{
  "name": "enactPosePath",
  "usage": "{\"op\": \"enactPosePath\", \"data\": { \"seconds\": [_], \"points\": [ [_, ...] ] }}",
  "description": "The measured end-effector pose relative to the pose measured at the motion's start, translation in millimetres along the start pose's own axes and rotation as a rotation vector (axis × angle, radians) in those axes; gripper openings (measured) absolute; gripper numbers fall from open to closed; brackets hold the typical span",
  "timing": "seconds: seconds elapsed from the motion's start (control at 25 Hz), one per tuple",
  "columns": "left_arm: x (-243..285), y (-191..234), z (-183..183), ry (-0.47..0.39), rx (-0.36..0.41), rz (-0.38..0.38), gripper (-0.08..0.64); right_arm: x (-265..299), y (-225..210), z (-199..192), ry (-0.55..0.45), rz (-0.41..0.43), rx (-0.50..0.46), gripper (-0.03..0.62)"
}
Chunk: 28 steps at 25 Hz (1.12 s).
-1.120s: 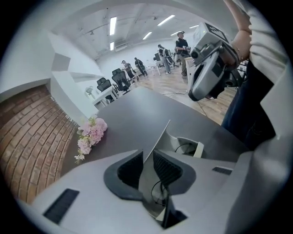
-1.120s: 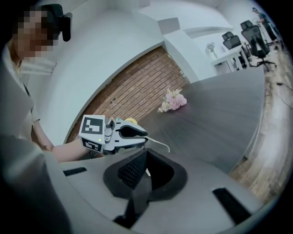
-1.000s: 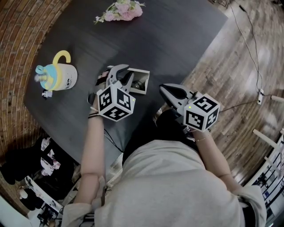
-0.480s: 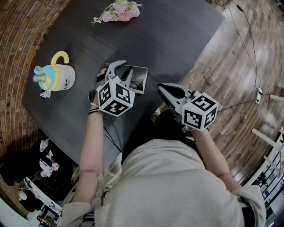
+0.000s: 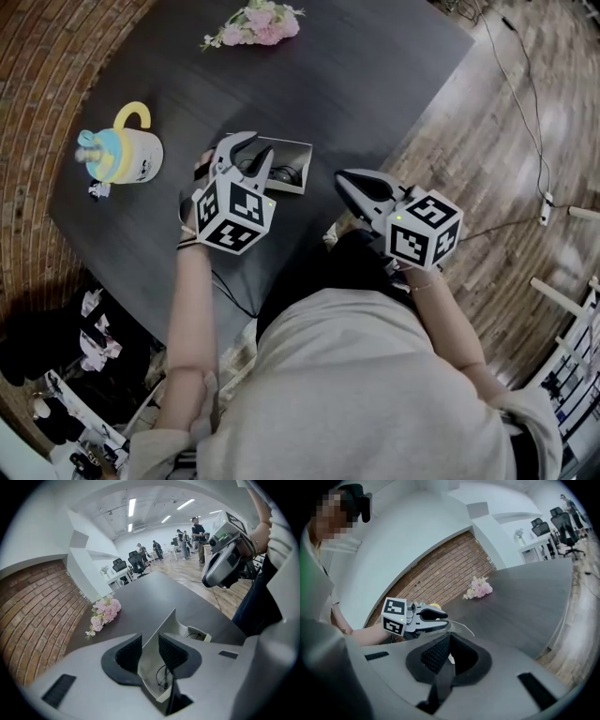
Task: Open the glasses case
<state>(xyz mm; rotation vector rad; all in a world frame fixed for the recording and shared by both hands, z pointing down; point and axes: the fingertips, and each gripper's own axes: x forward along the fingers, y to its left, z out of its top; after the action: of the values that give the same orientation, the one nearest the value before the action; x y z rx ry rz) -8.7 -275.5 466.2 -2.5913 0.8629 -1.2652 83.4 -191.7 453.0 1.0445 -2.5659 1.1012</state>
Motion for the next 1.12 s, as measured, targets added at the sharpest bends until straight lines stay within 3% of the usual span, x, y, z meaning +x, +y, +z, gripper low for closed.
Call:
{"op": "enactPosePath", "data": {
  "seconds": [0.12,0.24,0.36,0.56,0.68,0.8,1.0,1.12],
  "points": [
    [-15,6,5,-0.04,-0.043,0.023,0.104,-3,3,7,-0.006,0.006,-0.037,0.006],
    [-34,10,14,-0.105,-0.14,0.036,0.103,-7,6,14,-0.012,0.002,-0.07,0.006],
    [-55,19,22,-0.201,-0.275,0.084,0.085,-10,9,16,-0.012,-0.005,-0.111,0.006],
    [-94,31,21,-0.388,-0.533,0.266,0.043,-12,19,24,-0.037,0.002,-0.157,0.006],
    [-106,19,13,-0.446,-0.647,0.264,0.04,-11,26,24,-0.045,0.003,-0.173,0.006],
    [-114,9,9,-0.471,-0.684,0.227,0.04,-9,32,25,-0.049,0.006,-0.181,0.006],
    [-122,0,10,-0.439,-0.646,0.231,0.04,-8,40,27,-0.054,0.008,-0.191,0.006],
    [-126,-7,14,-0.445,-0.687,0.194,0.04,-8,45,24,-0.051,0.017,-0.197,0.006]
  ]
}}
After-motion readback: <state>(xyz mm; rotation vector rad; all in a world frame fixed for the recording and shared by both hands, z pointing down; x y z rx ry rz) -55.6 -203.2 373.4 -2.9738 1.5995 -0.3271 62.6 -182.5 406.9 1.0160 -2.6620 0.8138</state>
